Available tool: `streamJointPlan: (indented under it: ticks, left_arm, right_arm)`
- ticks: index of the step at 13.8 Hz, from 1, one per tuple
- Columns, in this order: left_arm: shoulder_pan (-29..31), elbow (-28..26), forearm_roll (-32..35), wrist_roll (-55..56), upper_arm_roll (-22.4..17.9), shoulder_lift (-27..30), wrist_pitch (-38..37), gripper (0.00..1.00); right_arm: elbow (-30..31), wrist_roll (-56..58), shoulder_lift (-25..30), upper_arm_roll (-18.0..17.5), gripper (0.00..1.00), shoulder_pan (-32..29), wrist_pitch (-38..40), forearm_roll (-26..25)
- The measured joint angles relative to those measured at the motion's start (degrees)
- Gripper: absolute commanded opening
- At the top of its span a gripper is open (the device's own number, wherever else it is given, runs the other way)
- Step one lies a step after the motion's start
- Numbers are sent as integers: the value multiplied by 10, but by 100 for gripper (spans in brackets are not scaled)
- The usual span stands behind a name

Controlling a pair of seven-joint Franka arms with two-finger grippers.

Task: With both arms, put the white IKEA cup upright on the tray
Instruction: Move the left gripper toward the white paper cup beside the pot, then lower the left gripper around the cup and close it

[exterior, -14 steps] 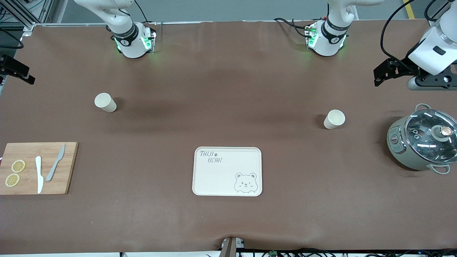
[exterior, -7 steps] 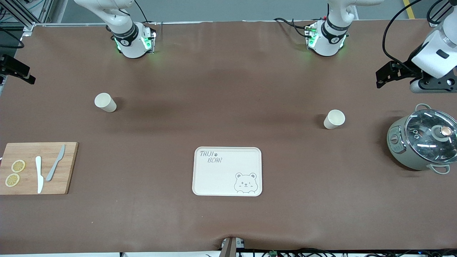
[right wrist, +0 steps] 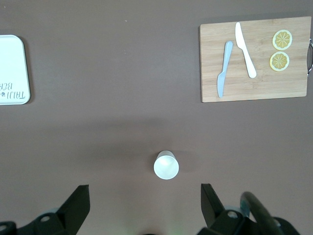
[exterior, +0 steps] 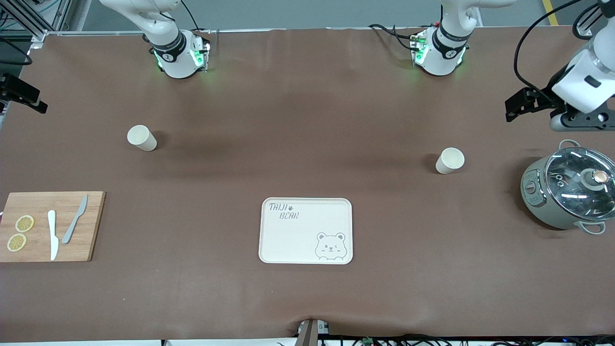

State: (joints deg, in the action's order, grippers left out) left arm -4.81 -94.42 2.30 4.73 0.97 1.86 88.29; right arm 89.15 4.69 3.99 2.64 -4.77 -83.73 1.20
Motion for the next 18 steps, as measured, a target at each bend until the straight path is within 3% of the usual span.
streamJointPlan:
  ticks: [17, 18]
  left_arm:
    - [46, -358, 0, 7, 0, -18, 363, 100]
    - [51, -372, 0, 7, 0, -18, 375, 96]
  right_arm:
    - [0, 0, -1, 6, 100, -3, -3, -1]
    - [0, 0, -3, 7, 100, -5, -6, -1]
